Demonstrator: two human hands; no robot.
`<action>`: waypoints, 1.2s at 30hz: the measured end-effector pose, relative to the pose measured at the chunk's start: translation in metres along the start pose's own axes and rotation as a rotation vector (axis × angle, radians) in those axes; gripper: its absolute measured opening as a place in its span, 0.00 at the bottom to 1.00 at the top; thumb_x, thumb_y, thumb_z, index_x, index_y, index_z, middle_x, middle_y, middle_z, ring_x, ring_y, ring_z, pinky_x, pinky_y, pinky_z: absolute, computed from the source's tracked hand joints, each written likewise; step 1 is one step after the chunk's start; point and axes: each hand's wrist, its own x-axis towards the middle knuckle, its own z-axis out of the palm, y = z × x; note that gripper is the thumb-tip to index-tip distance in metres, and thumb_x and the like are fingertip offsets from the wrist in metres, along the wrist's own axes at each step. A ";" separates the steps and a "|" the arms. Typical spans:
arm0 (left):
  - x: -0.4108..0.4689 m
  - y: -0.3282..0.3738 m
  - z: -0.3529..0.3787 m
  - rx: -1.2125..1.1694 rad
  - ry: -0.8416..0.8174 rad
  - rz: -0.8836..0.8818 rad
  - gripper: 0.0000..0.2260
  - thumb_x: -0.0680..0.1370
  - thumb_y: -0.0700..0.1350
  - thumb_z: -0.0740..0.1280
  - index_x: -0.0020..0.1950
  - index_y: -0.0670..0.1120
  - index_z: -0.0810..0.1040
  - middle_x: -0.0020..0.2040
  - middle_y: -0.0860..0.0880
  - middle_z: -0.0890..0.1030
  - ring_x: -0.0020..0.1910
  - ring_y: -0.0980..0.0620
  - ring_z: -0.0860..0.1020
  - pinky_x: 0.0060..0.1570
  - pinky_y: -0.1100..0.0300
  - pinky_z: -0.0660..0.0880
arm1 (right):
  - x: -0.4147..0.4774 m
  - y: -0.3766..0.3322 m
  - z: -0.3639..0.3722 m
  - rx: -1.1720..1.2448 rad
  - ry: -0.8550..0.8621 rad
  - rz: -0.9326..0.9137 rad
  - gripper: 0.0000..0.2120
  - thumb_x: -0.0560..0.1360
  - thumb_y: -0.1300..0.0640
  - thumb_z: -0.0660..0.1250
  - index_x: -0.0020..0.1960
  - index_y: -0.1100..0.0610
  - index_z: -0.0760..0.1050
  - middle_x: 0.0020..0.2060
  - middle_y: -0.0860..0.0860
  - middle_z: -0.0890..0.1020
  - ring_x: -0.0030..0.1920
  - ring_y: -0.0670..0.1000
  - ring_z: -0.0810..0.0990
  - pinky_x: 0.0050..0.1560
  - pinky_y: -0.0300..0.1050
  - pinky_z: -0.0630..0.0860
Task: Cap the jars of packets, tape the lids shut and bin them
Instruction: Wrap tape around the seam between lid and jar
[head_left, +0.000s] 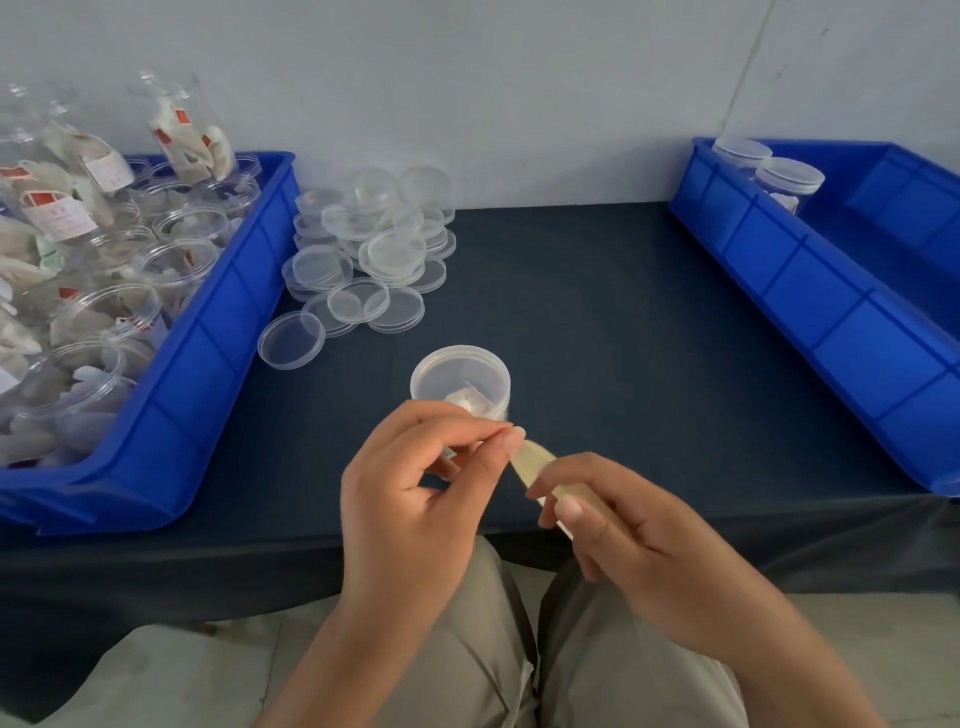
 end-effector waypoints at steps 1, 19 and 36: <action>-0.001 -0.002 0.000 0.005 0.007 -0.005 0.03 0.79 0.47 0.76 0.49 0.56 0.86 0.46 0.57 0.84 0.46 0.50 0.83 0.42 0.67 0.76 | 0.001 0.000 0.001 -0.032 0.041 -0.013 0.24 0.78 0.24 0.56 0.63 0.37 0.77 0.44 0.47 0.81 0.38 0.45 0.78 0.41 0.34 0.73; 0.000 -0.083 0.039 -0.156 -0.019 -0.351 0.42 0.75 0.62 0.72 0.84 0.53 0.59 0.75 0.63 0.70 0.76 0.61 0.69 0.68 0.73 0.68 | 0.041 0.013 -0.008 -0.450 0.158 -0.102 0.17 0.84 0.35 0.54 0.51 0.43 0.76 0.49 0.39 0.78 0.50 0.46 0.79 0.45 0.39 0.74; 0.040 -0.070 0.024 -0.167 -0.172 -0.370 0.09 0.78 0.63 0.63 0.58 0.68 0.70 0.55 0.69 0.79 0.55 0.65 0.80 0.47 0.73 0.75 | 0.072 -0.001 -0.017 -0.305 0.081 0.059 0.22 0.83 0.34 0.57 0.41 0.46 0.77 0.37 0.50 0.79 0.32 0.43 0.75 0.33 0.36 0.70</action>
